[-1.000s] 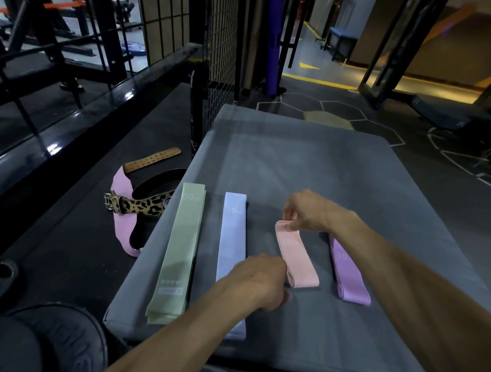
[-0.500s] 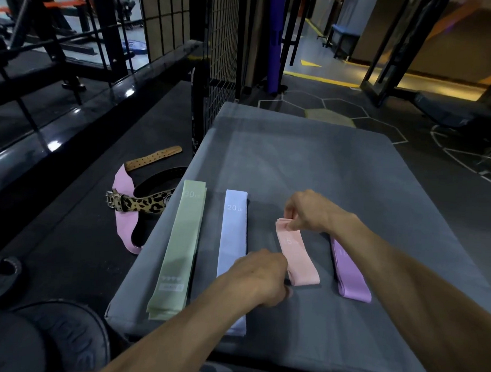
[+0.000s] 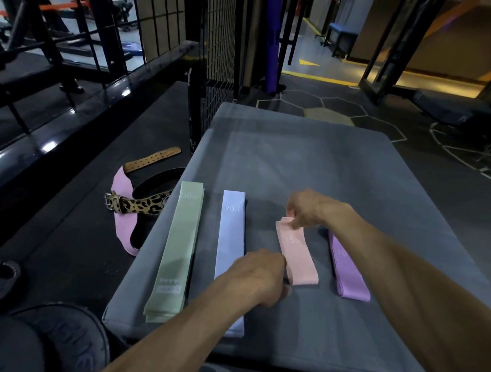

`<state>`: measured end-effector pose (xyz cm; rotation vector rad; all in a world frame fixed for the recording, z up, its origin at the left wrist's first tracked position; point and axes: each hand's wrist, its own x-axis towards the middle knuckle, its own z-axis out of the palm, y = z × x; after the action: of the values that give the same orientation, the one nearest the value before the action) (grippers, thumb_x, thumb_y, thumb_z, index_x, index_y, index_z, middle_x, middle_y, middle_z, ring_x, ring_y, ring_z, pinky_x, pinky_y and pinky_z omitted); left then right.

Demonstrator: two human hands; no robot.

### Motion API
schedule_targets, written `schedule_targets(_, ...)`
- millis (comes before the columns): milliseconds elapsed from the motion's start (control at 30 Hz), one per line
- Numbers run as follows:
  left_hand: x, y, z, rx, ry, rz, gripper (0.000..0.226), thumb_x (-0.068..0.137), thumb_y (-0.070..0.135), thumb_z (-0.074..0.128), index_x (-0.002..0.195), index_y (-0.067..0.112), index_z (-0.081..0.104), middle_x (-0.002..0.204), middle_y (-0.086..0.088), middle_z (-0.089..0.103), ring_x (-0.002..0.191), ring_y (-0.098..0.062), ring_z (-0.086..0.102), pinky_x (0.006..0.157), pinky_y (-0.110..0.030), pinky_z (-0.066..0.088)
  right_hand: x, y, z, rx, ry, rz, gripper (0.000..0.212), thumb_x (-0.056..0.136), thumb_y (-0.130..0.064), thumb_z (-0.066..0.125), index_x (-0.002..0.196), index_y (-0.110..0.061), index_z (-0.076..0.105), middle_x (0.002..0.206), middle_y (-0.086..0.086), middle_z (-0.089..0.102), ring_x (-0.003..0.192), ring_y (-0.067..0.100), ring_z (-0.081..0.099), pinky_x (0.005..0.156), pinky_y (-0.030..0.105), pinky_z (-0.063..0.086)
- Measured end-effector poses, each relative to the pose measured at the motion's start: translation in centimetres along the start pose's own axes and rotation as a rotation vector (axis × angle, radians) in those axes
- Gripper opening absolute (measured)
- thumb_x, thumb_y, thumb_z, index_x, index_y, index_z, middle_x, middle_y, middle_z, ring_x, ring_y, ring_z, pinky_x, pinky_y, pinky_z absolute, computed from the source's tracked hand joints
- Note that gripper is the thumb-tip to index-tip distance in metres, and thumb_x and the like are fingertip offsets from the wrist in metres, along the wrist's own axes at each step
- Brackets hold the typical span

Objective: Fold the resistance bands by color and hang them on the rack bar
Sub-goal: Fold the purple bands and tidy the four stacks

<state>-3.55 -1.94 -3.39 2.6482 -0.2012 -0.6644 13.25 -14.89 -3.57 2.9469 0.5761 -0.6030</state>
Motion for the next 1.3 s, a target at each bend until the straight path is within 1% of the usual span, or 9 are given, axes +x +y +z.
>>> schedule_targets(200,0.3,0.1,-0.1,0.106,0.182,0.071,0.021,0.093,0.025,0.061,0.108,0.011,0.065,0.112,-0.014,0.066,0.097,-0.036,0.064,0.074,-0.038,0.049,-0.6,1.0,0.3,0.047,0.048,-0.085,0.025,0.080,-0.018,0.073,0.105,-0.020,0.077,0.102,0.001,0.076,0.094,0.022,0.066,0.076,0.029,0.051)
schedule_targets(333,0.5,0.4,0.6,0.176,0.343,0.292,0.028,0.091,0.027,0.063,0.116,0.016,0.056,0.119,-0.006,0.059,0.104,-0.034,0.057,0.069,-0.038,0.042,-1.1,1.7,0.7,0.123,0.090,-0.118,0.025,0.081,-0.019,0.074,0.105,-0.022,0.079,0.098,-0.001,0.077,0.091,0.020,0.069,0.081,0.032,0.055)
schedule_targets(500,1.8,1.0,2.1,0.363,0.277,0.369,0.049,0.092,0.037,0.067,0.131,0.013,0.052,0.128,-0.010,0.049,0.113,-0.032,0.050,0.072,-0.043,0.042,-1.0,1.7,0.8,0.155,0.074,-0.129,0.021,0.083,-0.018,0.073,0.104,-0.019,0.077,0.098,0.000,0.075,0.091,0.019,0.066,0.078,0.027,0.051)
schedule_targets(633,3.0,0.9,2.9,0.427,0.319,0.400,0.034,0.091,0.021,0.064,0.123,0.011,0.058,0.115,-0.011,0.055,0.093,-0.036,0.062,0.058,-0.039,0.034,-0.6,1.7,1.0,0.207,0.037,-0.094,0.011,0.085,-0.025,0.072,0.095,-0.020,0.070,0.095,0.000,0.070,0.086,0.019,0.063,0.077,0.030,0.050)
schedule_targets(733,2.5,1.0,2.0,0.432,0.320,0.380,0.028,0.094,0.017,0.057,0.121,0.013,0.059,0.112,-0.009,0.056,0.093,-0.036,0.064,0.059,-0.040,0.037,-0.6,1.9,0.2,0.361,0.007,-0.063,0.007,0.084,-0.021,0.075,0.086,-0.019,0.068,0.081,-0.001,0.067,0.069,0.014,0.059,0.063,0.028,0.051)
schedule_targets(933,1.4,-0.5,0.1,0.470,0.321,0.249,0.026,0.098,0.022,0.053,0.124,0.022,0.061,0.121,-0.005,0.054,0.107,-0.031,0.055,0.070,-0.037,0.036,-1.1,1.8,0.1,0.506,-0.017,0.014,0.011,0.084,-0.006,0.071,0.086,-0.015,0.065,0.080,0.007,0.070,0.059,0.014,0.063,0.053,0.027,0.053)
schedule_targets(1033,1.3,-1.0,0.7,0.399,0.279,0.158,0.035,0.093,0.024,0.062,0.127,0.024,0.054,0.125,-0.006,0.048,0.109,-0.031,0.049,0.071,-0.037,0.035,-1.3,1.1,1.0,0.464,-0.029,0.030,0.013,0.084,-0.006,0.065,0.094,-0.013,0.065,0.087,0.012,0.073,0.062,0.019,0.065,0.055,0.031,0.057)
schedule_targets(1200,1.3,-0.4,1.6,0.357,0.327,0.011,0.057,0.090,0.063,0.058,0.129,0.024,0.046,0.121,-0.009,0.046,0.107,-0.031,0.050,0.074,-0.037,0.031,-1.6,0.2,0.9,0.411,-0.001,0.103,0.020,0.081,-0.009,0.056,0.097,-0.013,0.066,0.085,0.014,0.074,0.066,0.027,0.072,0.053,0.030,0.059)
schedule_targets(1300,1.8,-0.1,1.9,0.398,0.416,-0.032,0.054,0.093,0.059,0.055,0.128,0.020,0.045,0.117,-0.009,0.056,0.104,-0.030,0.055,0.073,-0.037,0.029,-2.1,-0.5,0.4,0.358,-0.001,0.158,0.022,0.082,-0.012,0.054,0.100,-0.011,0.067,0.087,0.014,0.074,0.073,0.031,0.075,0.055,0.032,0.061)
